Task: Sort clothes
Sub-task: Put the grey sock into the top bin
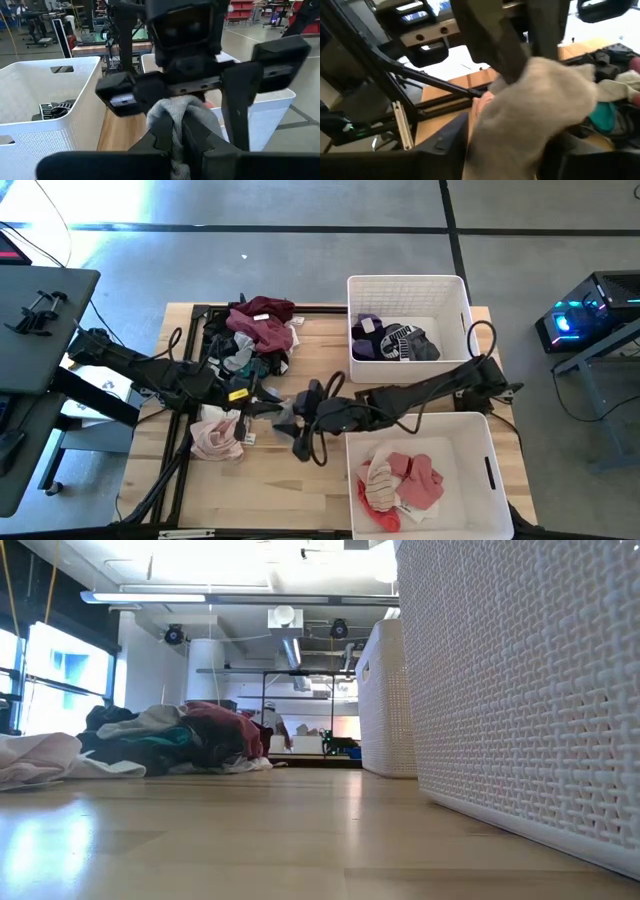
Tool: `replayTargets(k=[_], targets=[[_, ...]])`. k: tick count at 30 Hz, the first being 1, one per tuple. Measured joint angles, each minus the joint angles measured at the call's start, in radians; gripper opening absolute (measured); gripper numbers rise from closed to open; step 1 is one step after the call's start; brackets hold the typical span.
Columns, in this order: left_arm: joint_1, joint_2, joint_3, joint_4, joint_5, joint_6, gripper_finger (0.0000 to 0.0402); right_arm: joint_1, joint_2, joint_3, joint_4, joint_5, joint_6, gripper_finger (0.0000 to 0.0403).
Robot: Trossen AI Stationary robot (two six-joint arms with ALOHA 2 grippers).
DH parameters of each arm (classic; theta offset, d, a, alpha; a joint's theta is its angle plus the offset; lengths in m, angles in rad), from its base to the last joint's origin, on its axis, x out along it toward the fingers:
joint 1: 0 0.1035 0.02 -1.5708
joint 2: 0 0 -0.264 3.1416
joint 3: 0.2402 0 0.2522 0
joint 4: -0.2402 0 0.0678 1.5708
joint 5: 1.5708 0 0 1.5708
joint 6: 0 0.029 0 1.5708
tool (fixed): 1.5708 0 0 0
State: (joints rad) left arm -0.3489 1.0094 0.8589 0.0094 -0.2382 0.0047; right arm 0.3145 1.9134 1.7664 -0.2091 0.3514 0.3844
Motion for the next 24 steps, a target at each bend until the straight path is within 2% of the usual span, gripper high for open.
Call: replayTargets(k=[5, 7, 11, 17, 20, 24], targets=[[0.0, 0.0, 0.0, 0.012, 0.011, 0.038, 0.0052, 0.006, -0.008, 0.0, -0.02, 0.056, 0.086, 0.0041], [0.0, 0.0, 0.0, 0.012, 0.011, 0.042, 0.0077, 0.014, -0.024, 0.0, -0.027, 0.101, 0.078, 0.0012], [0.001, -0.001, 0.0, 0.012, 0.008, 0.025, 0.0126, 0.035, -0.094, -0.001, -0.121, 0.251, 0.122, 0.0016], [0.0, -0.001, 0.0, -0.048, 0.011, -0.052, 0.0166, 0.051, -0.25, 0.0, -0.433, 0.507, 0.27, 0.0006], [0.0, 0.001, 0.0, -0.123, 0.011, -0.147, 0.0169, 0.018, -0.34, 0.0, -0.618, 0.569, 0.355, 0.0003], [0.0, 0.0, -0.001, -0.24, -0.043, -0.244, 0.0167, -0.082, -0.437, 0.0, -0.841, 0.577, 0.414, 0.0004]])
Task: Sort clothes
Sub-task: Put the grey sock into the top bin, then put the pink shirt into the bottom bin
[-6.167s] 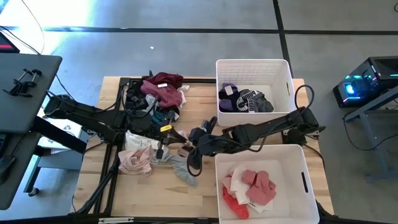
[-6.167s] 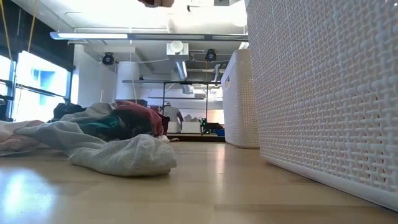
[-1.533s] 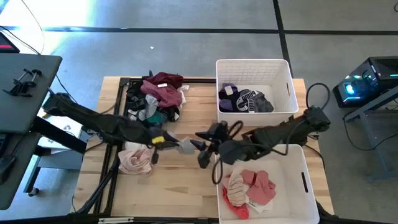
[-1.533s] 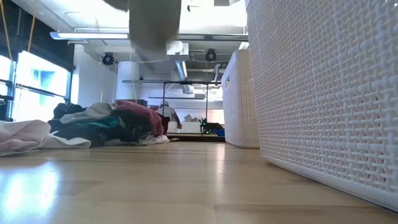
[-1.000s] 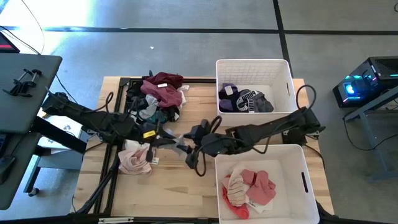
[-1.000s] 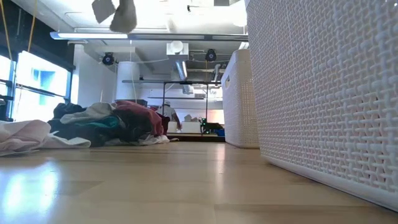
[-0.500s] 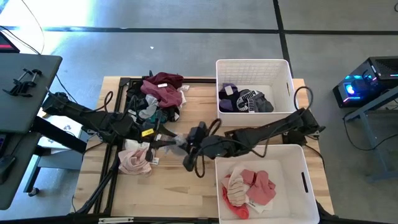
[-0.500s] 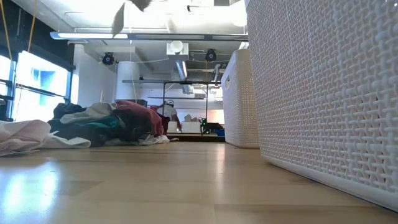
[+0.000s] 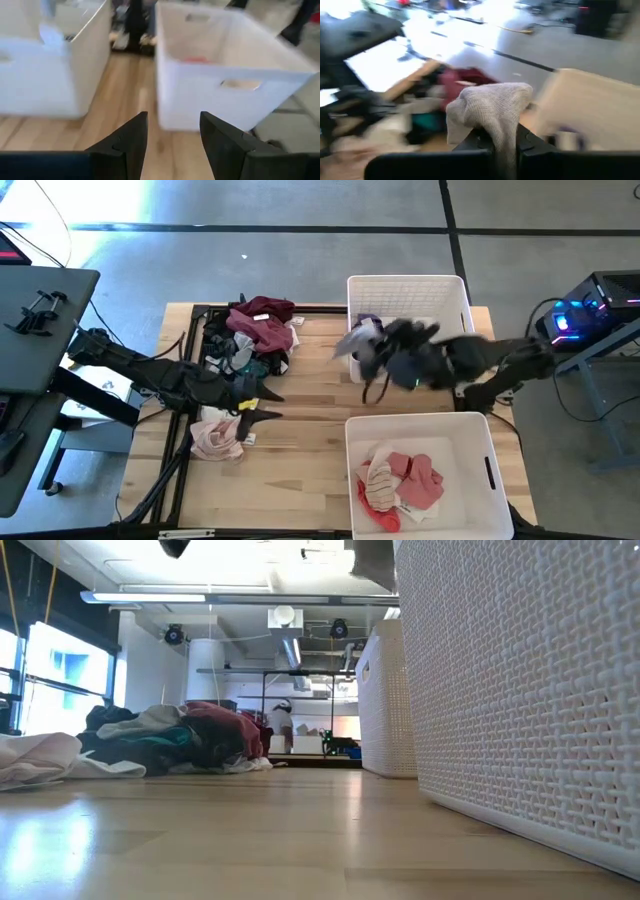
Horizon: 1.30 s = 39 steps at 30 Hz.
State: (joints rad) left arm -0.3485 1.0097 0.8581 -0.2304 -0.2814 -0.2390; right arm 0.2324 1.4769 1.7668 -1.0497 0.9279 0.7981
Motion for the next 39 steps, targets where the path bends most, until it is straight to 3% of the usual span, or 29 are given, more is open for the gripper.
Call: replayTargets(k=[6, 10, 16, 23, 27, 32, 35, 39], targets=[[0.001, 0.0, 0.0, -0.061, -0.103, -0.021, 0.0163, -0.245, -0.05, 0.0, -0.295, -0.056, -0.041, 0.0007], [0.016, 0.0, 0.0, -0.057, -0.191, -0.021, 0.0163, -0.434, -0.037, -0.007, -0.375, -0.178, -0.193, 0.0007], [0.08, 0.0, 0.0, -0.03, -0.23, -0.023, 0.0163, -0.678, -0.035, -0.137, -0.238, -0.425, -0.464, 0.004], [0.135, 0.0, 0.0, 0.011, -0.23, -0.094, 0.0163, -0.871, -0.034, -0.335, -0.033, -0.578, -0.503, 0.0134], [0.146, 0.0, 0.0, 0.01, -0.231, -0.175, 0.0163, -0.89, -0.051, -0.352, -0.041, -0.63, -0.524, 0.0161], [0.146, 0.0, 0.0, -0.014, -0.18, -0.209, 0.0163, -0.811, -0.144, -0.349, 0.035, -0.645, -0.519, 0.0165], [0.146, 0.0, 0.0, -0.15, -0.063, -0.286, 0.0163, -0.734, -0.201, -0.354, 0.166, -0.648, -0.488, 0.0165], [0.13, 0.005, 0.0, -0.457, 0.083, -0.431, 0.0163, -0.62, -0.23, -0.363, 0.352, -0.649, -0.509, 0.0165]])
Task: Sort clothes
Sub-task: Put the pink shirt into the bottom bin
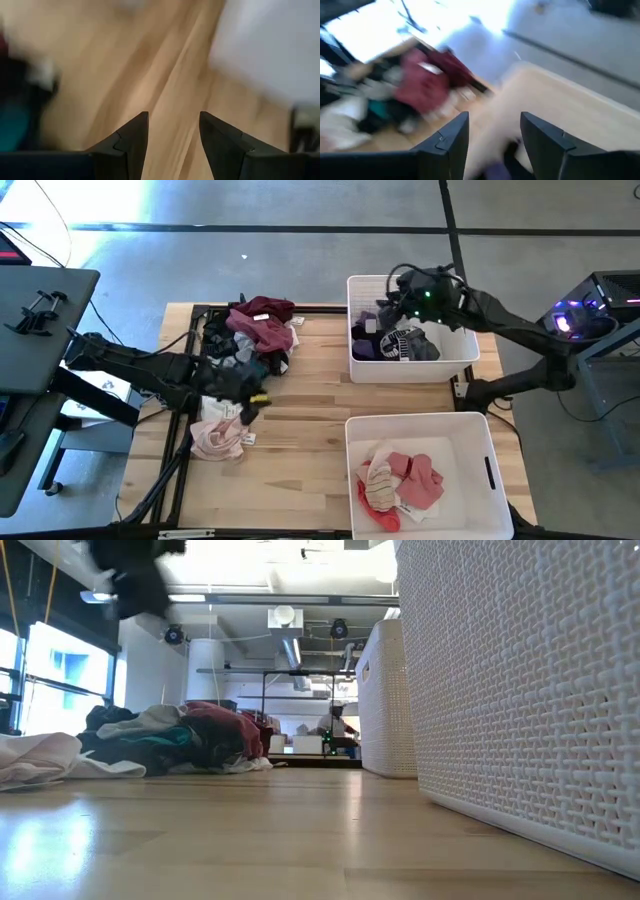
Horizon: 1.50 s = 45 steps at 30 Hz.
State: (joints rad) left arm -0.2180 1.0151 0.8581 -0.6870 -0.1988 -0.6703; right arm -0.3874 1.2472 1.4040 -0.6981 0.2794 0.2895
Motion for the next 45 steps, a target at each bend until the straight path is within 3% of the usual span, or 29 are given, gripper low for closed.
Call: replayTargets(k=[3, 5, 10, 15, 21, 26, 30, 38, 42, 45], targets=[[-0.032, 0.011, -0.007, -0.202, 0.056, -0.101, 0.0163, 0.114, 0.0, 0.0, 0.115, -0.087, -0.096, 0.0165], [-0.058, 0.014, -0.033, -0.237, 0.106, -0.169, 0.0163, 0.201, 0.01, 0.0, 0.174, -0.144, -0.109, 0.0165], [-0.157, 0.014, -0.137, -0.148, 0.269, -0.079, 0.0163, 0.411, 0.068, -0.001, 0.286, -0.056, -0.031, 0.0165], [-0.25, 0.016, -0.287, -0.046, 0.268, 0.016, 0.0163, 0.544, 0.163, -0.001, 0.414, 0.084, 0.108, 0.0165], [-0.329, 0.022, -0.461, 0.075, 0.266, -0.096, 0.0155, 0.639, 0.274, -0.001, 0.595, 0.065, 0.264, 0.0165], [-0.371, 0.02, -0.507, 0.142, 0.214, -0.103, 0.0088, 0.727, 0.323, -0.001, 0.606, 0.079, 0.434, 0.0165], [-0.391, 0.026, -0.473, 0.13, 0.132, -0.096, 0.0013, 0.802, 0.343, -0.001, 0.606, 0.196, 0.507, 0.0165], [-0.419, 0.023, -0.195, 0.134, -0.154, -0.038, 0.0004, 0.946, 0.342, 0.03, 0.606, 0.499, 0.507, 0.0165], [-0.417, 0.022, -0.049, 0.164, -0.231, 0.042, 0.0005, 0.964, 0.341, 0.047, 0.606, 0.568, 0.366, 0.0165], [-0.416, 0.022, 0.026, 0.247, -0.279, 0.192, 0.0004, 0.955, 0.341, 0.048, 0.613, 0.575, 0.288, 0.0165]])
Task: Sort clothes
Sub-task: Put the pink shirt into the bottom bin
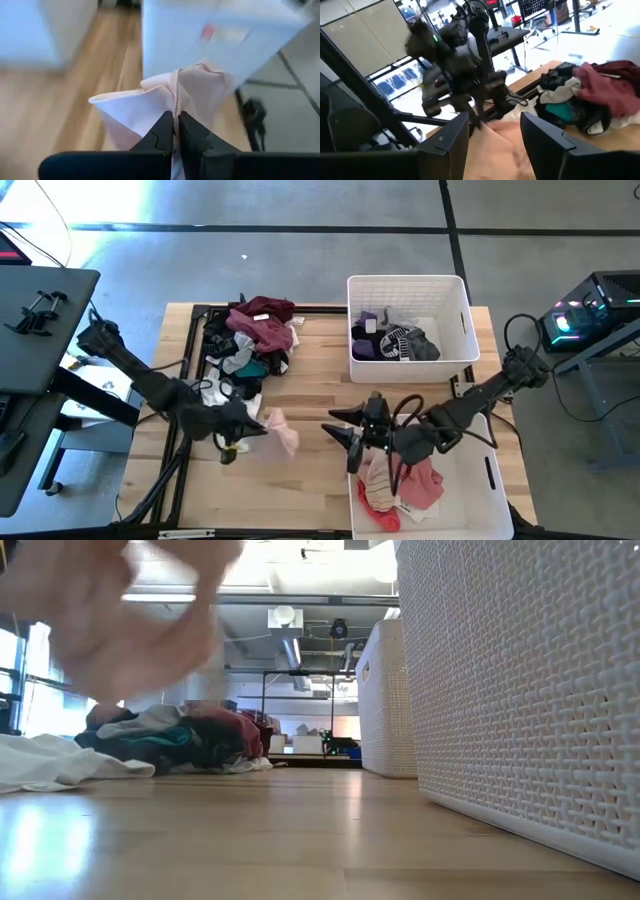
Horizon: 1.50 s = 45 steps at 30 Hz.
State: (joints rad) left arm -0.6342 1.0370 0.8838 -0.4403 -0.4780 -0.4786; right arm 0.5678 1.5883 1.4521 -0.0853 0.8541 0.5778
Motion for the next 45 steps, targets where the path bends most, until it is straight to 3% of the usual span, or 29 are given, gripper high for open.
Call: replayTargets(k=[3, 5, 8, 14, 25, 30, 45], targets=[[0.016, 0.0, 0.045, 0.101, -0.017, 0.166, 0.0004, -0.013, 0.0, 0.0, 0.0, -0.007, 0.019, 0.0165], [0.035, 0.0, 0.062, 0.16, -0.036, 0.216, 0.0004, -0.023, -0.001, 0.0, 0.006, -0.054, 0.118, 0.0165], [0.072, 0.0, 0.075, 0.25, -0.065, 0.22, 0.0004, -0.045, -0.007, 0.0, 0.012, -0.08, 0.113, 0.0165], [0.139, 0.001, 0.074, 0.34, -0.067, 0.201, 0.0004, -0.071, -0.039, 0.0, 0.022, -0.07, -0.047, 0.017], [0.207, 0.002, 0.074, 0.352, -0.068, 0.131, 0.0004, -0.097, -0.074, 0.001, 0.015, -0.067, -0.202, 0.0242], [0.234, 0.002, 0.074, 0.359, -0.053, 0.131, 0.0003, -0.097, -0.074, 0.001, 0.016, -0.067, -0.306, 0.0247], [0.261, -0.001, 0.074, 0.556, -0.011, 0.24, 0.0004, -0.131, -0.073, 0.001, 0.056, -0.102, -0.281, 0.0248]])
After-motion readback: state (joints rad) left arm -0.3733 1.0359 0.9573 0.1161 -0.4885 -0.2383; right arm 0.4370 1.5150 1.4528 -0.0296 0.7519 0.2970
